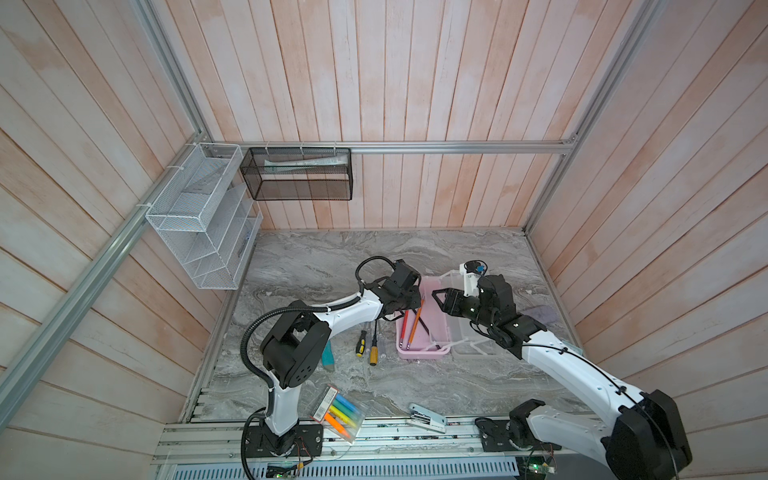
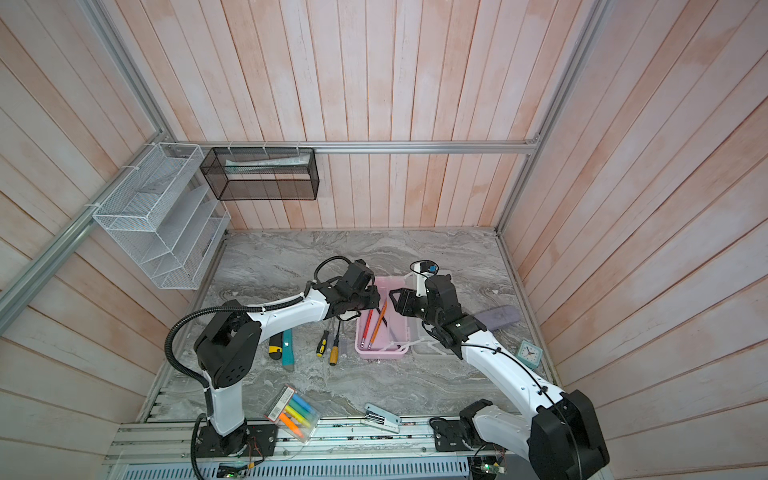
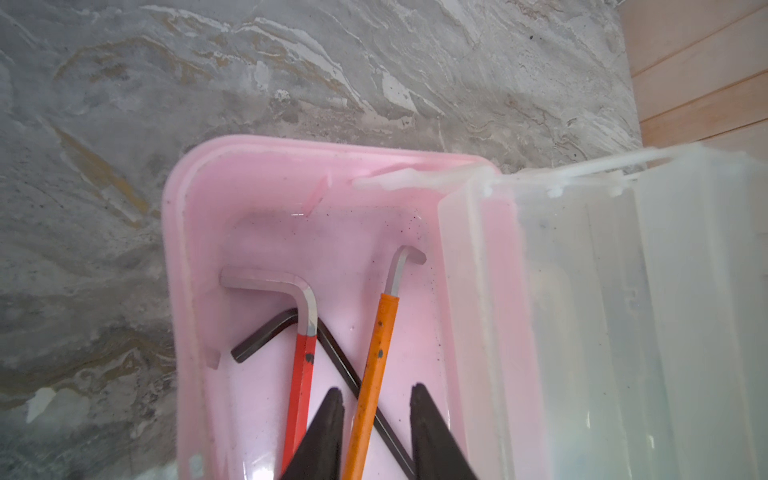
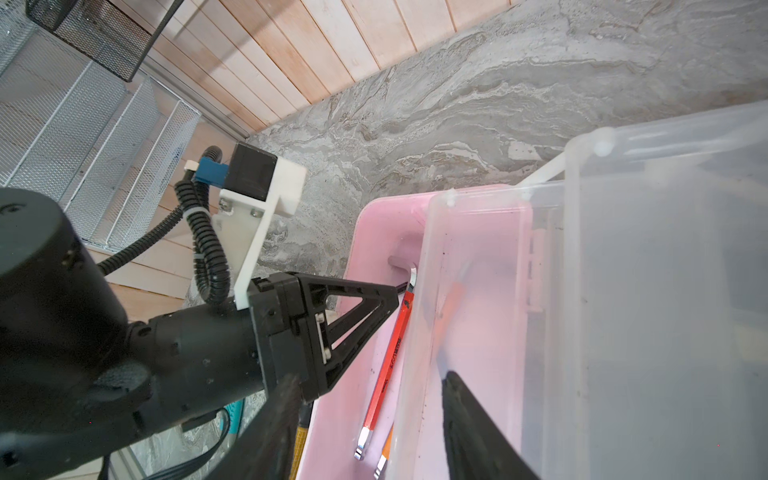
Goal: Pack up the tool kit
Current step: 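Carry the orange-handled hex key into the pink tray and open the left gripper, then withdraw the left gripper from the tray back over the screwdrivers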
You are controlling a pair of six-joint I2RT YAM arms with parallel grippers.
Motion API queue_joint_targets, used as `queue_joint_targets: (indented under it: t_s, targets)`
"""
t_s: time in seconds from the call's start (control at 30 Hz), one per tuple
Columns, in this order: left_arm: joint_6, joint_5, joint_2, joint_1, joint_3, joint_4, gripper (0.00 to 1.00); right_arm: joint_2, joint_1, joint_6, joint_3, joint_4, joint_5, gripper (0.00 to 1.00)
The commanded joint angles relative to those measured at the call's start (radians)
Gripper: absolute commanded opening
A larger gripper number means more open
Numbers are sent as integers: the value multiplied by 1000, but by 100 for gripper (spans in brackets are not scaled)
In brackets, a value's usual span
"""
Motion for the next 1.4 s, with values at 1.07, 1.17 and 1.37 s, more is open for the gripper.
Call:
queue_joint_targets:
  t_s: [1.07,1.17,1.37]
  targets:
    - [38,-223,-759,87,-607,-248,74,220,424,-38,243,-183,269,64]
    - [48,-192,-741,87,-631,-200,69,242,426,-25,235,-163,257,60]
    - [71,-138,-659,87,-642,-140,53,258,427,-3,196,-134,238,58]
